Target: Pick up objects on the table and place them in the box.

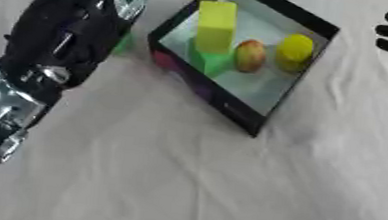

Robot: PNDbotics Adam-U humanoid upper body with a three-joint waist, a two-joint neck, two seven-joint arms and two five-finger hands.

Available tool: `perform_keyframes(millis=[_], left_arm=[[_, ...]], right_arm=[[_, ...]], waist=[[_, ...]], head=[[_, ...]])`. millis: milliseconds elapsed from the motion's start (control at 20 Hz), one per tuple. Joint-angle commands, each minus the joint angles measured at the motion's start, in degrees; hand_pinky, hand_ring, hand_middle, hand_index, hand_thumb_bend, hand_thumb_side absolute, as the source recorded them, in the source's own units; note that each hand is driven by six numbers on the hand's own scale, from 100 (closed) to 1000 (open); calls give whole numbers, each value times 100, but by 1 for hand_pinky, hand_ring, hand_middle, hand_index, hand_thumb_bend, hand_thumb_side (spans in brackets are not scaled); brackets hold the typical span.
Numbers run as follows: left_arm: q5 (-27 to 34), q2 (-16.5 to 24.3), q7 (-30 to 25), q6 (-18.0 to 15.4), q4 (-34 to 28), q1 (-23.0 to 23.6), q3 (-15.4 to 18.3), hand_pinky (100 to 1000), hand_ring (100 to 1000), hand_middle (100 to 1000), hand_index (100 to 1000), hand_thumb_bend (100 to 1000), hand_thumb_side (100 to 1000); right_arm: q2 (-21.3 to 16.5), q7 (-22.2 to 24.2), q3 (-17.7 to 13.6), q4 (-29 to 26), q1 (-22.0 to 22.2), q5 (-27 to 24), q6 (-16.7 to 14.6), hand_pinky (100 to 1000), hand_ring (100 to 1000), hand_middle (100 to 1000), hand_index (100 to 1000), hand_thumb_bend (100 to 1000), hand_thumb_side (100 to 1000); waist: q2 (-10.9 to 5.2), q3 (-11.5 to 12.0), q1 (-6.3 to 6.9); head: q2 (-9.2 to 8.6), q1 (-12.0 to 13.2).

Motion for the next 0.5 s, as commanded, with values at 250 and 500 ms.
perform_keyframes(millis=[250, 500], left_arm=[[74, 70, 485, -173, -33, -110, 165, 691, 825, 833, 930, 774, 449], [632, 232, 697, -1, -210, -109, 263, 643, 780, 775, 854, 613, 440]], right_arm=[[-49, 36, 7, -127, -91, -3, -15, 805, 768, 716, 829, 100, 588], [-88, 47, 16, -125, -60, 17, -7, 805, 768, 716, 829, 100, 588]], waist=[[-125, 23, 1], [-141, 66, 2]], head=[[-47, -32], [-14, -72]])
